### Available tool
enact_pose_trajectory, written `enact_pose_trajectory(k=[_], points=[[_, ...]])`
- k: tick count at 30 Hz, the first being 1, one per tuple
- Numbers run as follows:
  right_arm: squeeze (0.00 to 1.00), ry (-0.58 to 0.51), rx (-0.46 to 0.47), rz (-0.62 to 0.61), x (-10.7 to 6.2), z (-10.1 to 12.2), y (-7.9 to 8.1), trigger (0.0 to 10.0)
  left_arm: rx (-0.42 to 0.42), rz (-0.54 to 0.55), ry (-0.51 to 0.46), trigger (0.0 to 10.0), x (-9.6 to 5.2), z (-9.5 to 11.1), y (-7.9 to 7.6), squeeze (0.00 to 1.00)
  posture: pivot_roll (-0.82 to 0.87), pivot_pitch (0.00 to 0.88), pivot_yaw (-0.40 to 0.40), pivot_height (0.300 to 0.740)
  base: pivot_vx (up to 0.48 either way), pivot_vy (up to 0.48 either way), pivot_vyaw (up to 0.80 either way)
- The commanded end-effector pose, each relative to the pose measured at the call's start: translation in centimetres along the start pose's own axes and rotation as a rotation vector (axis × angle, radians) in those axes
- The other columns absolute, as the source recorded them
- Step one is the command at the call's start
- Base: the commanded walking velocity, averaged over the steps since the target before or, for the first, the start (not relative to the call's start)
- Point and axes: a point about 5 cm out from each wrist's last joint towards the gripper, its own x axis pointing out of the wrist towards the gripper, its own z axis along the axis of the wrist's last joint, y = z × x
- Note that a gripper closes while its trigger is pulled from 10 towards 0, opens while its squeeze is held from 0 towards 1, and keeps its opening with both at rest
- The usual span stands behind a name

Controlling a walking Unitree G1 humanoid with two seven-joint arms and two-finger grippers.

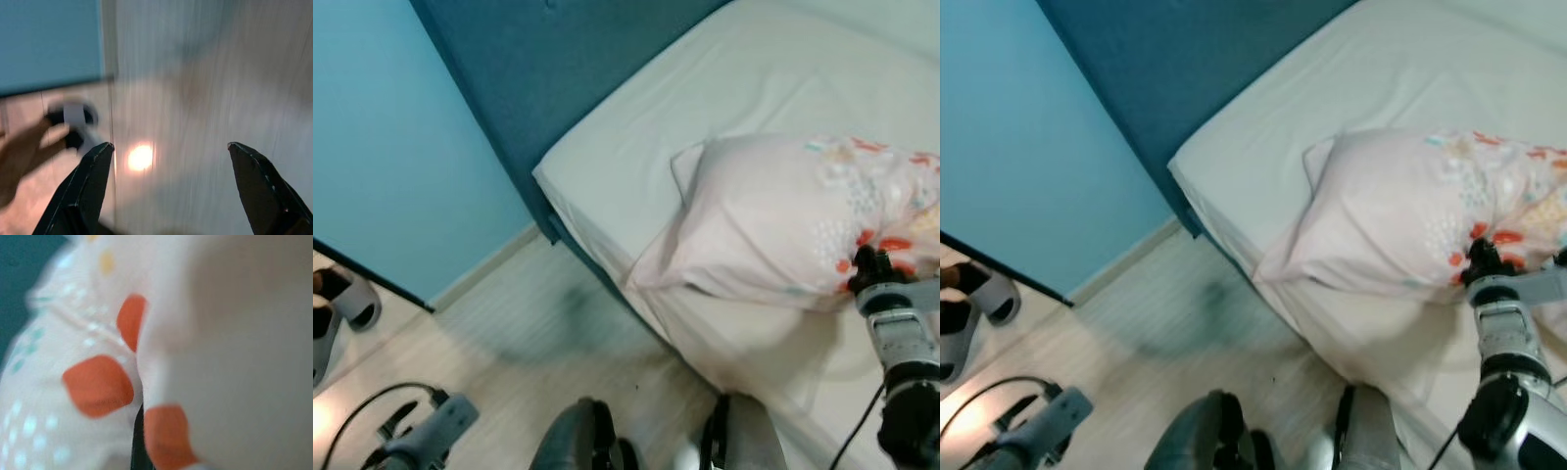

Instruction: Clean up the room

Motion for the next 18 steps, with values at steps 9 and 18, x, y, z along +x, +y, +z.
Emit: enact_pose_trajectory(k=[9,18], points=[[0.0,-0.013,-0.244,0.195,-0.1,1.3,1.6,0.0,-0.141,0.063,0.043,10.0,1.9,2.5,-0.4,0.0,0.09,0.086,0.011,0.645,0.0,0.0,0.0],[0.0,0.023,-0.297,0.296,-2.7,-0.5,1.7,0.0,-0.269,0.109,0.054,10.0,3.0,4.4,0.2,0.0,0.04,0.014,0.01,0.675,0.0,0.0,0.0]])
